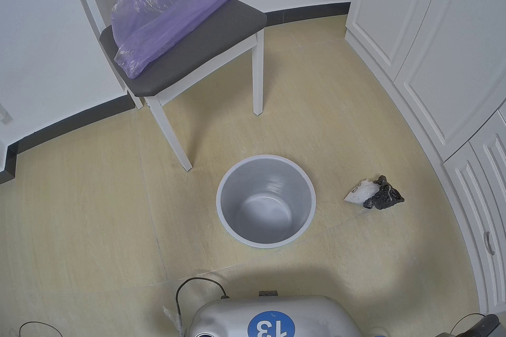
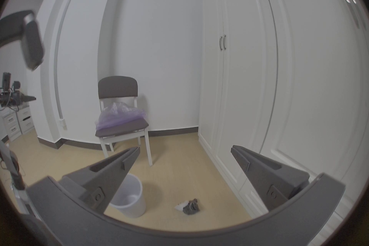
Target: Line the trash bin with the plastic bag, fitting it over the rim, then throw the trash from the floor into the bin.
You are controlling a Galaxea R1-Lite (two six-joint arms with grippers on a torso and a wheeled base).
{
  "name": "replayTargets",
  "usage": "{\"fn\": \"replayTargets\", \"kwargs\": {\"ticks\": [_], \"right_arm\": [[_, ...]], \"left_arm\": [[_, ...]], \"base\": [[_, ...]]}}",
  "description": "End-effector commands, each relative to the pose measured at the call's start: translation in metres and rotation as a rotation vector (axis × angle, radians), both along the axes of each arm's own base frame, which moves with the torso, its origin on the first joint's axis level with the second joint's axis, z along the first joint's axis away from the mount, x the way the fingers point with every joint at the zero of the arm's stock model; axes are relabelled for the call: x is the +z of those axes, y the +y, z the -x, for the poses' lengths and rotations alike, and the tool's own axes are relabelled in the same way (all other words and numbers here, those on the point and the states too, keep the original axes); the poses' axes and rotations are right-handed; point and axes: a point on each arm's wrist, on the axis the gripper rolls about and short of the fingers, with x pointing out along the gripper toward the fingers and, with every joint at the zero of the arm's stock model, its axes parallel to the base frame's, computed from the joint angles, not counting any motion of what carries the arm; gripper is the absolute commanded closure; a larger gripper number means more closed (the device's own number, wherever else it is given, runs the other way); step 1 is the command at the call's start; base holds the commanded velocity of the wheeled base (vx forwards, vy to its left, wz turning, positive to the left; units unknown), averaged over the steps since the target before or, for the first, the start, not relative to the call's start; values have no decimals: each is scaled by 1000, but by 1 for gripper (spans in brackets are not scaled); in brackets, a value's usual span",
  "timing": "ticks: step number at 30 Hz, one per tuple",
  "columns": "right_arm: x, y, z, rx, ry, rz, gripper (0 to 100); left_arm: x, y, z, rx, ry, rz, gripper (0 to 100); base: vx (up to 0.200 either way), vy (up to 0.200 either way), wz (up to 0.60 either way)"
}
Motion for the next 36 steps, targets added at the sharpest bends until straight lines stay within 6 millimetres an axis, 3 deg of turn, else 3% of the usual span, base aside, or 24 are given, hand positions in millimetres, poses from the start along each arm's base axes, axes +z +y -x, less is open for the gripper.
{"fn": "replayTargets", "kwargs": {"ticks": [1,7,10,11,13,18,19,20,23,29,36], "right_arm": [[55,1,-75,-4,115,-9,0],[43,2,-114,-64,244,-28,0],[21,9,-118,-48,316,-89,0],[20,9,-118,-49,318,-94,0],[3,15,-119,-42,340,-158,0],[0,16,-120,-39,298,-220,0],[0,16,-120,-41,296,-221,0],[1,16,-120,-39,291,-225,0],[0,16,-120,-37,297,-223,0],[-3,16,-121,-34,308,-221,0],[-3,16,-121,-30,311,-219,0]], "left_arm": [[38,-2,-94,45,176,-94,0],[36,-5,-178,154,307,-282,0],[37,-16,-213,185,328,-324,0],[37,-17,-215,186,330,-325,0],[41,-32,-249,188,337,-345,0],[43,-53,-305,225,335,-409,0],[43,-54,-306,227,335,-409,0],[42,-63,-323,242,332,-430,0],[42,-75,-341,251,318,-466,0],[31,-76,-371,328,335,-525,0],[31,-73,-375,361,336,-523,0]], "base": [[0,0,0],[0,0,0],[0,0,0],[0,0,0],[0,0,0],[0,0,0],[0,0,0],[0,0,0],[0,0,0],[0,0,0],[0,0,0]]}}
